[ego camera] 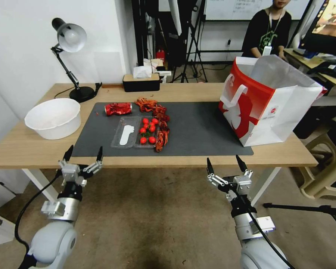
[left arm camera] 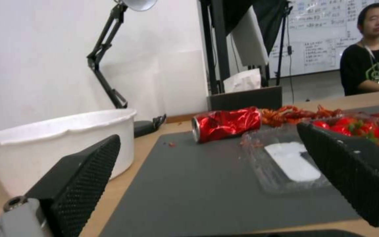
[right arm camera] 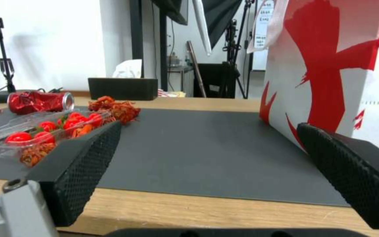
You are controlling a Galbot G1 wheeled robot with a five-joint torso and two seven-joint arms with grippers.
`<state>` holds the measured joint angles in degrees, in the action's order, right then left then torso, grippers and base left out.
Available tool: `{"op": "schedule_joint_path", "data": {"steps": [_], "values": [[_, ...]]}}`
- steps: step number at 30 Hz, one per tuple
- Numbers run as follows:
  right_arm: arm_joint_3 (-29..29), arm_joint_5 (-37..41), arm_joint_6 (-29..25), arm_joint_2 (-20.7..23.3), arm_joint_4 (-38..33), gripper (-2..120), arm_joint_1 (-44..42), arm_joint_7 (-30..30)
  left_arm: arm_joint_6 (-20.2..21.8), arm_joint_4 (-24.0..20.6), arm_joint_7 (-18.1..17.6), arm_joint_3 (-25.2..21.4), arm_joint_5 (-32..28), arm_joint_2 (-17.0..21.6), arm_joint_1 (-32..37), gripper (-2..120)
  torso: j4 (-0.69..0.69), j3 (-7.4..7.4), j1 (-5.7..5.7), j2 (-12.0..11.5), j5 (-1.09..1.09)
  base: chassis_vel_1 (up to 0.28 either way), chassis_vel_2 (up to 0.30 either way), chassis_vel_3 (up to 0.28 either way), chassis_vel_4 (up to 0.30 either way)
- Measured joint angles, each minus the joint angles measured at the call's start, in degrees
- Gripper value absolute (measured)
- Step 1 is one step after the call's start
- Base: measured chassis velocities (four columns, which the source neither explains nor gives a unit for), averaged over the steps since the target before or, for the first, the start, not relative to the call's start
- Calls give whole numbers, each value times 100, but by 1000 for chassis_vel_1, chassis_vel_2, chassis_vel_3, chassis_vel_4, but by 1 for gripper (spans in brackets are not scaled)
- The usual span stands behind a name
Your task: Pick up the trash from the table and place it into the takeout bag.
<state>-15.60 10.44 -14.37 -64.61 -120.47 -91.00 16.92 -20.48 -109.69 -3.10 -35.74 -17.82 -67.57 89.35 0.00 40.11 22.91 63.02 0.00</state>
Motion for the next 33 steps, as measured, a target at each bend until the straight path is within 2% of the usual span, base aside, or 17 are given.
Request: {"op": "schedule_joint_path", "data": {"steps": [6,14,24,26,27,30,31,33], "values": [[14,-7,0,-12,4,100,11,0,-15,56,16,81,15,47,-112,100,-1,0,1,0,0,0,0,0,0],[9,-9,0,-13,2,100,-6,2,163,112,17,276,-17,217,-410,100,0,0,1,0,0,0,0,0,0],[0,-16,15,-11,-9,100,-8,5,479,343,26,785,-265,570,-1142,100,0,0,1,0,0,0,0,0,0],[-12,-16,27,-9,-12,100,-4,8,590,585,34,1049,-410,817,-1621,100,-1,0,1,0,1,0,0,0,0],[-12,-16,27,-9,-12,100,-4,8,590,585,34,1049,-410,817,-1621,100,-1,0,1,0,1,0,0,0,0],[-29,-16,46,-8,-13,100,-3,12,794,1046,185,1476,-735,1332,-2348,100,0,0,1,0,0,0,0,0,0],[-29,-16,46,-8,-13,100,-3,12,794,1046,185,1476,-735,1332,-2348,100,0,0,1,0,0,0,0,0,0],[-48,-16,57,-2,-15,100,10,16,814,1531,499,1805,-926,1827,-2942,100,0,0,1,-1,0,0,0,0,0]]}}
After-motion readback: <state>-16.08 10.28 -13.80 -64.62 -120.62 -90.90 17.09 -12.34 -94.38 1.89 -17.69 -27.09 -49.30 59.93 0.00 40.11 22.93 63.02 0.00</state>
